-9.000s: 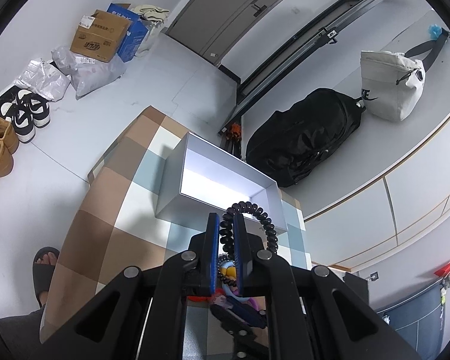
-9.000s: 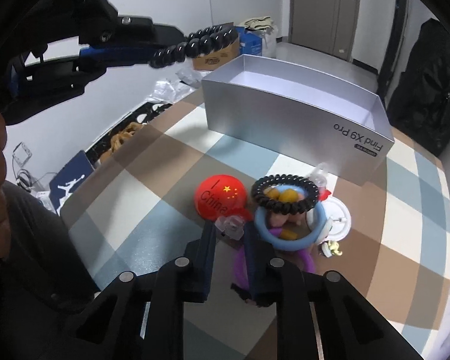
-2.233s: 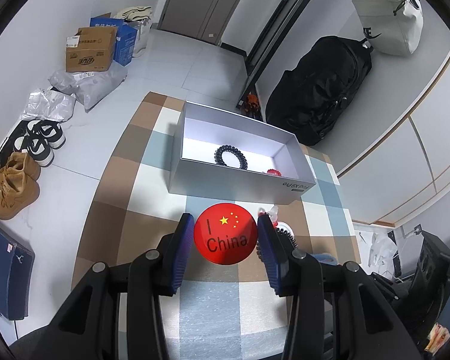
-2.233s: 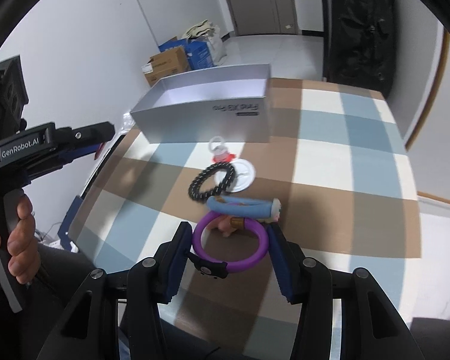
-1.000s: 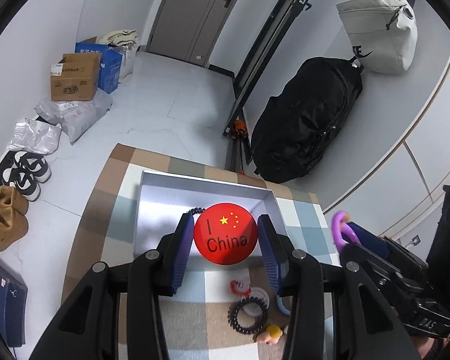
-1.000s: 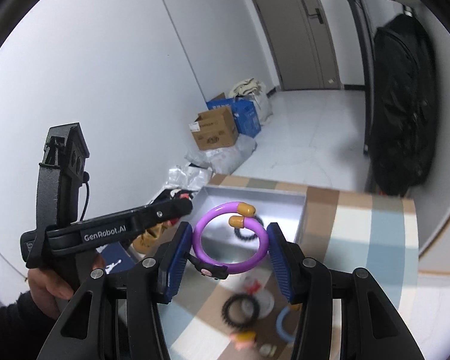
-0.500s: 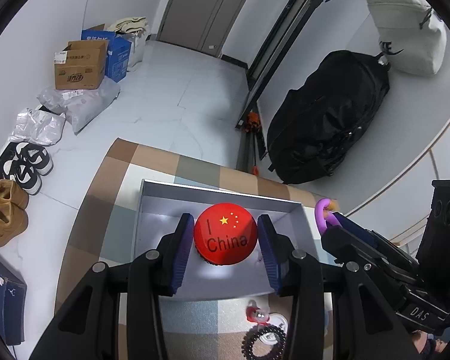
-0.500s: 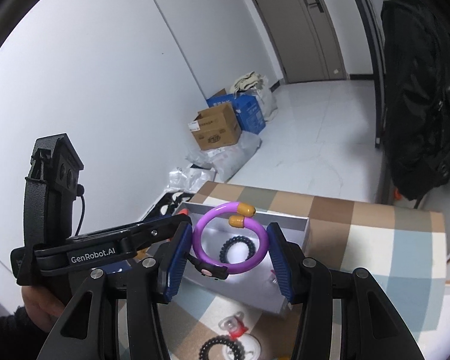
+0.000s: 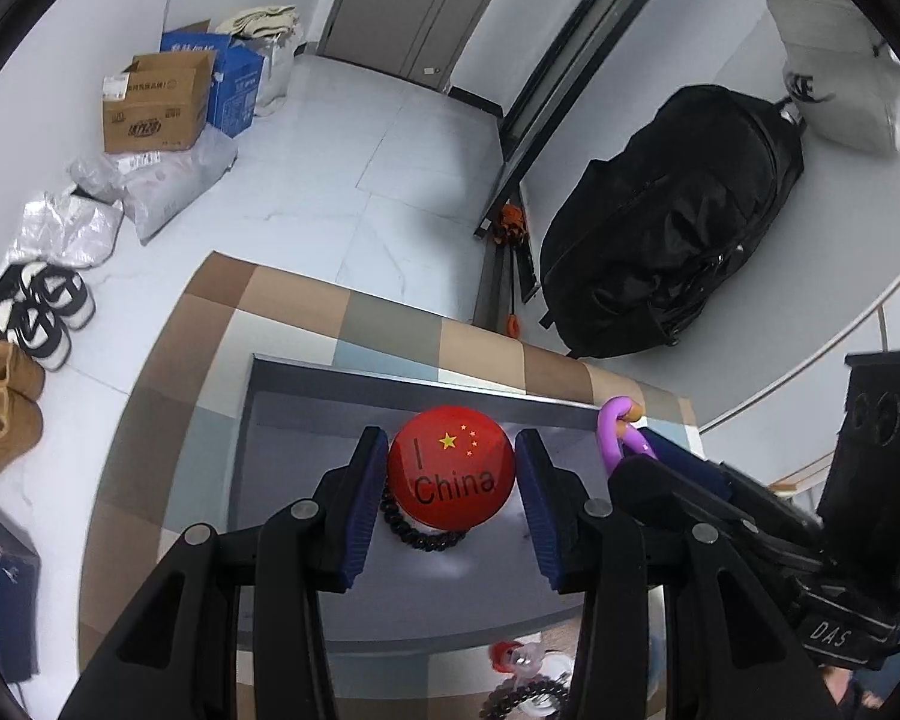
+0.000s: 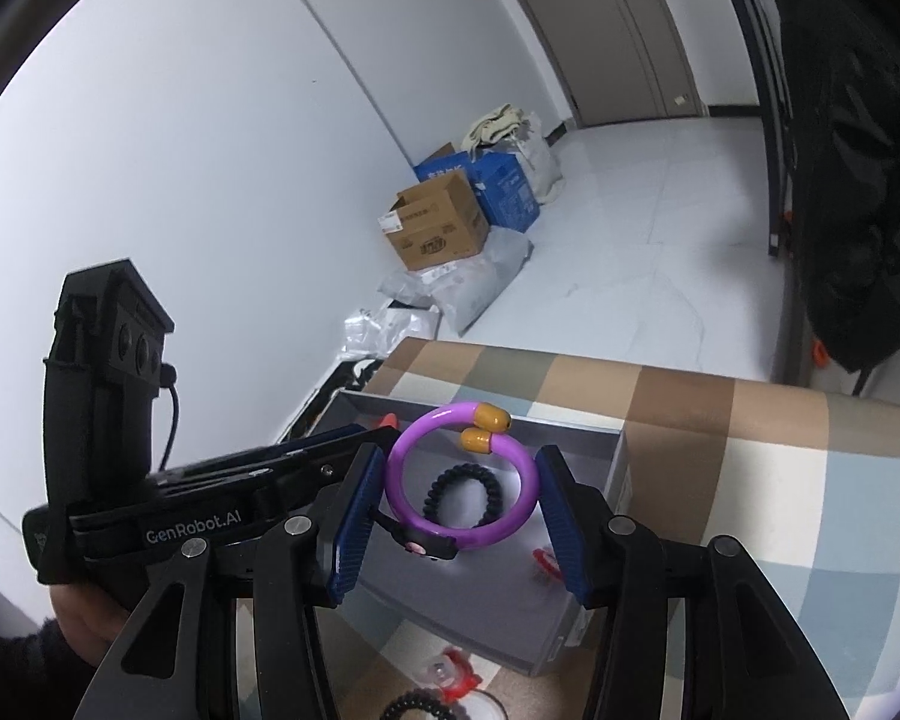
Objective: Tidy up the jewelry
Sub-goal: 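Lower the red badge and purple ring into the box and open both grippers, then withdraw both grippers from the box toward the remaining jewelry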
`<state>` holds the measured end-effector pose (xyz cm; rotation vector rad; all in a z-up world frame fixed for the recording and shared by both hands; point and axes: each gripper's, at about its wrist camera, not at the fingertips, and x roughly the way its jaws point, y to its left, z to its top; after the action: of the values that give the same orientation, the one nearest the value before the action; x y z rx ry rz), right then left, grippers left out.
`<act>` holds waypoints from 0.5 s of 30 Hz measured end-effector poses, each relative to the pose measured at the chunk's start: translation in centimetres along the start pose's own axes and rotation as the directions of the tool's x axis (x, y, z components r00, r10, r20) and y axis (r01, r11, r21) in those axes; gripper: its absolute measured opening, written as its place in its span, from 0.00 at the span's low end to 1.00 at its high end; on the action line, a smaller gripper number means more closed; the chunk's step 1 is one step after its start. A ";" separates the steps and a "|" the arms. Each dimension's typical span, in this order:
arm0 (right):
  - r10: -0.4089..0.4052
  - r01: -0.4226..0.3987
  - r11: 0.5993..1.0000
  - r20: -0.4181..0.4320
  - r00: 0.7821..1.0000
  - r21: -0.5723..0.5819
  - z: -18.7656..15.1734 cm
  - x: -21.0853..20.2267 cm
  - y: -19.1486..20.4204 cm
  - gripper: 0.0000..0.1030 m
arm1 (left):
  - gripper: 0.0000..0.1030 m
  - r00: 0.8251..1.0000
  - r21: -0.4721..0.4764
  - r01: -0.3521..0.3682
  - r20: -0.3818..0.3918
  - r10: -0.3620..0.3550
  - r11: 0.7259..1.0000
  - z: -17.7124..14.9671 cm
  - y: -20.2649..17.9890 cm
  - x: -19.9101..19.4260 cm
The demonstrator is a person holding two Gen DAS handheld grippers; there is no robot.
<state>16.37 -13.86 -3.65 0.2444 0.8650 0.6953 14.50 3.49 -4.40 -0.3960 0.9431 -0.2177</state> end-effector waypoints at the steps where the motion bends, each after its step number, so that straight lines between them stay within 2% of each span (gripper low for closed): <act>1: 0.004 -0.004 1.000 0.004 1.000 0.006 0.0 0.0 -0.1 0.51 | 0.38 1.000 -0.006 0.009 -0.009 -0.009 1.000 0.1 0.0 0.1; 2: 0.006 -0.006 1.000 0.005 1.000 0.008 0.1 0.0 -0.2 0.52 | 0.43 1.000 -0.015 0.018 -0.019 -0.018 1.000 0.1 0.1 0.2; 4: 0.007 -0.008 1.000 0.025 1.000 0.015 0.2 -0.3 -0.4 0.65 | 0.50 0.999 -0.030 0.030 -0.016 -0.031 0.999 0.2 0.3 0.2; 5: 0.009 -0.010 1.000 0.036 0.999 0.018 0.2 -0.6 -0.3 0.74 | 0.61 0.999 -0.035 0.041 -0.007 -0.041 0.999 0.2 0.3 0.0; 6: 0.007 -0.008 1.000 0.055 0.998 0.025 0.2 -1.1 -0.4 0.76 | 0.65 0.999 -0.040 0.045 -0.002 -0.046 0.998 0.2 0.3 -0.1; 12: -0.019 0.010 0.997 0.101 0.995 0.082 0.5 -2.6 -1.5 0.87 | 0.66 0.999 -0.055 0.034 0.013 -0.034 0.998 0.0 0.4 -0.4; 15: -0.029 0.018 0.994 0.098 0.995 0.110 0.4 -2.9 -1.9 0.89 | 0.66 0.997 -0.020 -0.028 0.074 0.030 0.999 -0.3 -0.2 -1.4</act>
<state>16.24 -17.18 -2.52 0.3634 0.8104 0.6097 13.42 3.71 -3.44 -0.4050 0.8775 -0.1663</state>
